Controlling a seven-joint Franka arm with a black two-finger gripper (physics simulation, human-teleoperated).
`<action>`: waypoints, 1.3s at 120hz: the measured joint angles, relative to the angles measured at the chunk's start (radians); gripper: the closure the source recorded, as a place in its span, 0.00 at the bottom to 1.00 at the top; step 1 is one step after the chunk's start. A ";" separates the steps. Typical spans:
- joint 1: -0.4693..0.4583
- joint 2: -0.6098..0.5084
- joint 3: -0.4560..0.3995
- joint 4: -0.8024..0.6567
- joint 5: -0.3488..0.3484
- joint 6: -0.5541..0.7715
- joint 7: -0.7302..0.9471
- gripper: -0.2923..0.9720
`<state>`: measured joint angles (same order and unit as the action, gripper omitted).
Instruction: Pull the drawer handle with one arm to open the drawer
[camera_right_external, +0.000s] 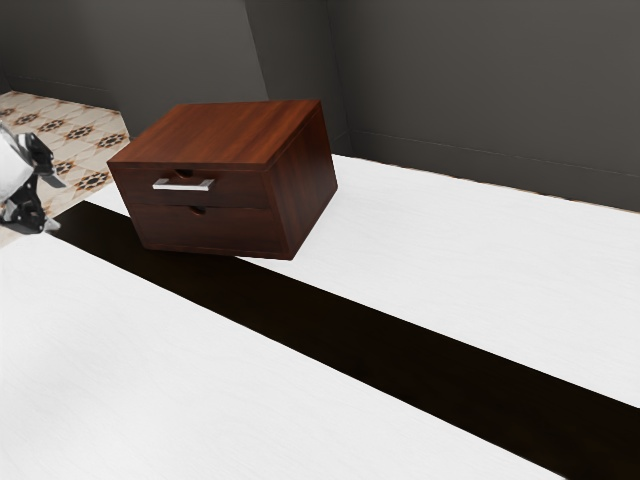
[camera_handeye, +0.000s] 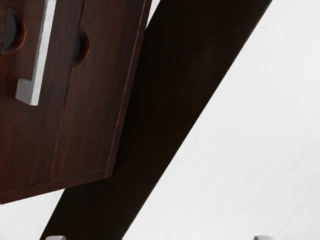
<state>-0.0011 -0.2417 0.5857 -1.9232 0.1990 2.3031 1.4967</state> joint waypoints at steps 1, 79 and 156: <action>0.000 0.001 0.000 -0.002 0.001 0.008 0.002 0.41; 0.027 0.318 -0.004 0.147 -0.268 0.208 0.081 0.45; 0.020 0.450 -0.029 0.241 -0.375 0.209 0.111 0.47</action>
<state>0.0194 0.2081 0.5563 -1.6821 -0.1765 2.5124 1.6081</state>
